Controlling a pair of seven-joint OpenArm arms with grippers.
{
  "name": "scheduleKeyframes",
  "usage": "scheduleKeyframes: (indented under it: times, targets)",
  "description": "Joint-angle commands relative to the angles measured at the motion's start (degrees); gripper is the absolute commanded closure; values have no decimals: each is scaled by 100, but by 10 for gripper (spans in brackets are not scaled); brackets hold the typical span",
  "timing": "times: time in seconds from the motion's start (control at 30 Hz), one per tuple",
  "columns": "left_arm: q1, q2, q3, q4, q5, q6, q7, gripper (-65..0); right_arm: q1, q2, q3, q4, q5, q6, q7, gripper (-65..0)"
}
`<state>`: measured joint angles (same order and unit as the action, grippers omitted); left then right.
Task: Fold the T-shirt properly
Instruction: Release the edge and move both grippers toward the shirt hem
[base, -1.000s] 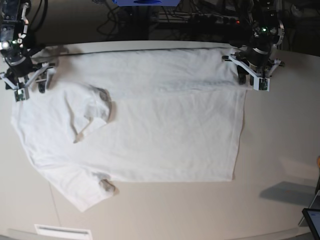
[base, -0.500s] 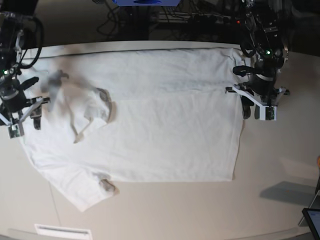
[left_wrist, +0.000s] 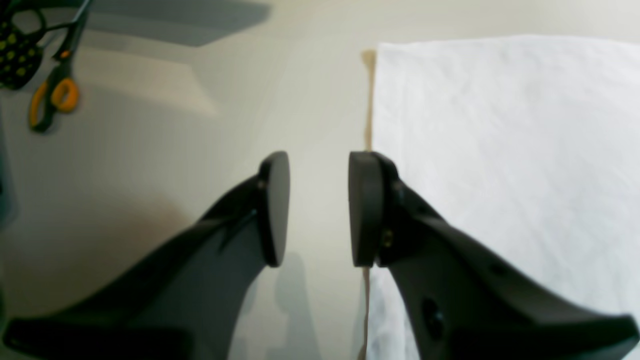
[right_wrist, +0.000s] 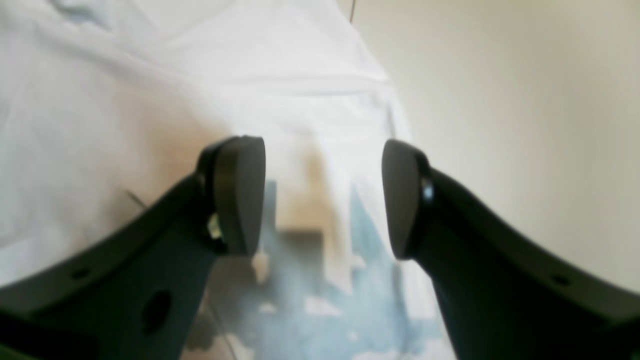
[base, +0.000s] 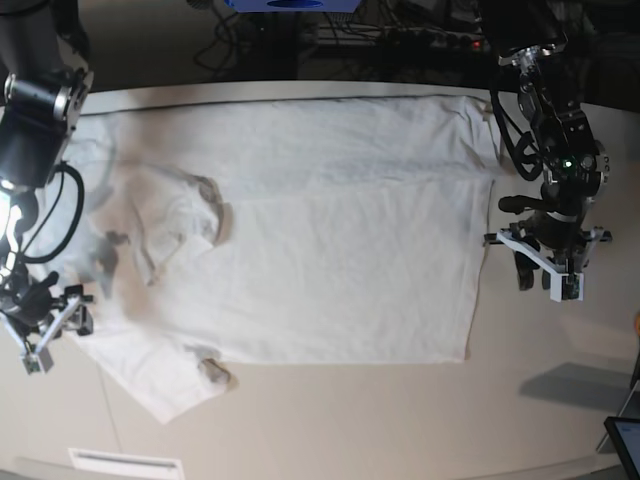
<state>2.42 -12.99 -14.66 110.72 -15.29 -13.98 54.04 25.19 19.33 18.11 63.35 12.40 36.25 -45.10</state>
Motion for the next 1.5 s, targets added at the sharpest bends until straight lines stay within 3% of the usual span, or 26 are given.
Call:
scheduleKeyframes:
  times: [0.0, 0.33, 0.47, 0.63, 0.73, 0.9, 1.07, 1.47]
  targets:
    - [-26, -50, 2, 115, -49, -13, -125, -203, 325, 199, 13, -168, 48, 133, 242, -357]
    - [369, -32, -7, 115, -5, -13, -125, -198, 1679, 920, -57, -3395, 21, 292, 1640, -357]
    - [475, -32, -16, 133, -5, -4, -134, -197, 1740, 937, -66, -4098, -155, 248, 2317, -357]
    - [554, 117, -324, 142, -40, -4, -134, -197, 1723, 541, -13, -4450, -1122, -315, 3257, -357]
    - [563, 249, -789, 133, -49, -4, -134, -197, 1749, 489, 5, -4467, -1148, -350, 3293, -357]
    - [598, 293, -1185, 142, -49, -13, -134, -197, 1767, 506, -48, -4432, -1148, -799, 3301, -357]
    - [589, 284, -1194, 142, -49, -13, -134, -197, 1784, 629, -57, -4239, -1166, -825, 3293, -357]
    - [545, 284, -1176, 142, -49, -13, -134, -197, 1775, 506, -48, -4247, -1166, -825, 3293, -357]
